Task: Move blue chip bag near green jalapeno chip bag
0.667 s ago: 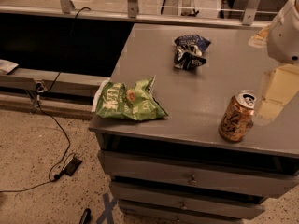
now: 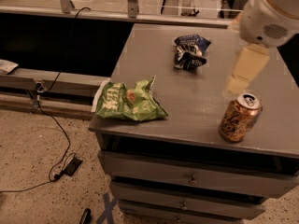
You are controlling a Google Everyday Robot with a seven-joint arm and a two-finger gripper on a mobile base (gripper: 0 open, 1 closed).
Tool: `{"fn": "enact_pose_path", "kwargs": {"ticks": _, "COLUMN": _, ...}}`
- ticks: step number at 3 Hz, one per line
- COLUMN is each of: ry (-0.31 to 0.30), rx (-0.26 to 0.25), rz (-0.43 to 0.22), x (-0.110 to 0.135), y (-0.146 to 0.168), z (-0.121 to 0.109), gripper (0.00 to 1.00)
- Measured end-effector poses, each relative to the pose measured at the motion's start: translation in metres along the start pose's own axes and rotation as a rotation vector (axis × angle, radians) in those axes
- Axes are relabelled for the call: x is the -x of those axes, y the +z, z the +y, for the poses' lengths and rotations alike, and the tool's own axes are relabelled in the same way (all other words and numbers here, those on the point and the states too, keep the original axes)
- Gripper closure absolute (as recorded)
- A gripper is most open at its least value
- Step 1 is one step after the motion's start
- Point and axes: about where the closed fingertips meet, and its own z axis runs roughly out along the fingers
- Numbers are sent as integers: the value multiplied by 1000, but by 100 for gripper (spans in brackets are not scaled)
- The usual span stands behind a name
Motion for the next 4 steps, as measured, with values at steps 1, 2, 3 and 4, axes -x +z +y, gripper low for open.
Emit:
{"fn": "enact_pose_path", "kwargs": {"ticks": 1, "ry": 45, "rx": -34, "rz": -85, "x": 50, "y": 31, "z": -60, "gripper": 0}}
{"fn": "enact_pose_path", "kwargs": {"ticks": 2, "ry": 121, "rx": -58, "rz": -208, "x": 86, "y": 61, "z": -111, "gripper": 0}}
{"fn": "enact_pose_path", "kwargs": {"ticks": 3, "ry": 209, "rx": -100, "rz": -264, "x": 98, "y": 94, "z": -148, "gripper": 0}}
{"fn": "enact_pose_path", "kwargs": {"ticks": 4, "ry": 291, "rx": -104, "rz": -276, "x": 92, "y": 134, "z": -165, "gripper": 0}}
